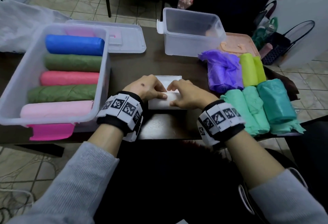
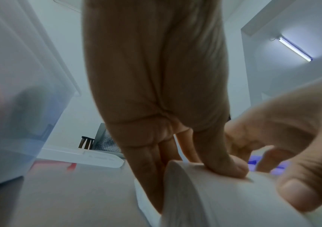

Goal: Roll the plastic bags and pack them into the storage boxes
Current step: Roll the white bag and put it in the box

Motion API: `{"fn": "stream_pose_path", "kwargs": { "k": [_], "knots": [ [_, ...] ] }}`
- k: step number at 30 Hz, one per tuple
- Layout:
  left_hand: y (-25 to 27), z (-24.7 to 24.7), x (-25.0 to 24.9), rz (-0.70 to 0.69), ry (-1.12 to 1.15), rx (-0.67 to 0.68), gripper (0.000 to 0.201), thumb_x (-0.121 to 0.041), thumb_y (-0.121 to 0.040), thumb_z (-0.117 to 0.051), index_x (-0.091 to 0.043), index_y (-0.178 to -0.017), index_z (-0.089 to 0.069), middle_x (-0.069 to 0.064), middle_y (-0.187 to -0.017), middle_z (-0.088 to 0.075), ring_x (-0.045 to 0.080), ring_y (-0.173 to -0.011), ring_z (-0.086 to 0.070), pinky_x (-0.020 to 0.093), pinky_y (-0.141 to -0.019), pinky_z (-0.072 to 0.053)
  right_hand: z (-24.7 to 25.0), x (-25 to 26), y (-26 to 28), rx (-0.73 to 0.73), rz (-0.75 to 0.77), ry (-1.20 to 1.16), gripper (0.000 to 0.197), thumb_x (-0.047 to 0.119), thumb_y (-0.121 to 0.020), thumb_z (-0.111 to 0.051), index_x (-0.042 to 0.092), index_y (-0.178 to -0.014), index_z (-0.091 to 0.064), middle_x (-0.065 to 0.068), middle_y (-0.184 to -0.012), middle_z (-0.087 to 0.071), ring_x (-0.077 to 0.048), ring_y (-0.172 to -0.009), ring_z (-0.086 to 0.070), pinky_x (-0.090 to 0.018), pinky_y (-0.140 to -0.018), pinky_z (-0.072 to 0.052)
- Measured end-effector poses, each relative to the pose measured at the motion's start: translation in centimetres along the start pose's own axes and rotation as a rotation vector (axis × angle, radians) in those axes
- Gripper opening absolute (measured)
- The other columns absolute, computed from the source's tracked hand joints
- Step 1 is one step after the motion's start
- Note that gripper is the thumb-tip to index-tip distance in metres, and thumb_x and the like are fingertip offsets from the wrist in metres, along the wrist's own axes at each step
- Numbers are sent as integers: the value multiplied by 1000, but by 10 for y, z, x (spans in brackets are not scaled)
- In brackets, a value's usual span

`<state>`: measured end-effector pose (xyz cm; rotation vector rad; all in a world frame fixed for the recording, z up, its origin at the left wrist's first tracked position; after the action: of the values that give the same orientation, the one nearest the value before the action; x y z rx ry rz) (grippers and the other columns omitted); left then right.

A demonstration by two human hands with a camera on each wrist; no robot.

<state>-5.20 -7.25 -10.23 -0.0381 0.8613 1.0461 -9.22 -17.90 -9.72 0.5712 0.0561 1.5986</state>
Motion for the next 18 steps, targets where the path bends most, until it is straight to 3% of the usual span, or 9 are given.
{"fn": "stream_pose_path", "kwargs": {
  "k": [3, 5, 9, 12, 14, 16, 18],
  "knots": [
    [-8, -3, 5, 27, -25, 52, 21, -36, -83, -67, -30, -102, -71, -6, -105, -69, 12, -103, -61, 36, -99, -45, 1, 11, 13, -224, 28, 73, 33, 20, -85, -61, 11, -113, -48, -9, -120, -47, -26, -114, -40, -39, -94, -40],
    [-11, -4, 8, 44, -39, 68, 21, -38, -85, -63, -29, -102, -71, -4, -107, -69, 15, -103, -61, 38, -99, -45, -5, 17, 19, -266, 42, 112, 38, 20, -84, -62, 8, -116, -46, -10, -120, -46, -27, -113, -41, -40, -93, -41],
    [-17, -3, 10, 70, -39, 0, 27, -35, -91, -56, -18, -107, -70, 4, -111, -67, 20, -106, -59, 32, -95, -45, -16, 16, 16, -219, 80, 160, 62, 24, -75, -74, 7, -126, -42, -10, -126, -45, -26, -115, -44, -33, -97, -37],
    [-14, 4, 7, 36, -23, -168, 27, -30, -90, -59, -16, -113, -67, 6, -118, -63, 20, -111, -56, 27, -92, -40, -15, 11, 8, -189, 77, 142, 62, 23, -76, -73, 8, -128, -43, -10, -125, -47, -26, -116, -44, -33, -99, -37],
    [-9, 9, 2, -41, 20, -266, 27, -28, -87, -65, -15, -111, -67, 4, -114, -63, 17, -104, -56, 23, -87, -39, -15, 10, 2, -173, 83, 151, 59, 24, -78, -68, 7, -128, -43, -11, -125, -48, -27, -117, -45, -34, -100, -35],
    [-5, 8, 2, -51, 58, -249, 26, -29, -82, -71, -16, -105, -69, -2, -99, -63, 11, -91, -54, 20, -79, -36, -14, 9, -2, -158, 89, 154, 59, 28, -78, -66, 8, -129, -44, -11, -124, -49, -28, -117, -45, -33, -101, -34],
    [-1, 3, 5, -34, 51, -188, 33, -28, -73, -78, -19, -103, -69, -5, -96, -61, 10, -92, -54, 21, -80, -39, -14, 6, -7, -127, 83, 157, 62, 34, -77, -69, 10, -129, -45, -10, -124, -49, -26, -117, -45, -33, -99, -33]
  ]
}}
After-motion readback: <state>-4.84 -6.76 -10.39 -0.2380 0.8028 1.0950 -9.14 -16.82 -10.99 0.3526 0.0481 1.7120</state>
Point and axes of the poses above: each hand's wrist, its own y-axis away from the middle knuckle, its own z-axis out of the back of the hand, x = y × z, the point moved 8 cm from there along -y, towards the middle knuckle
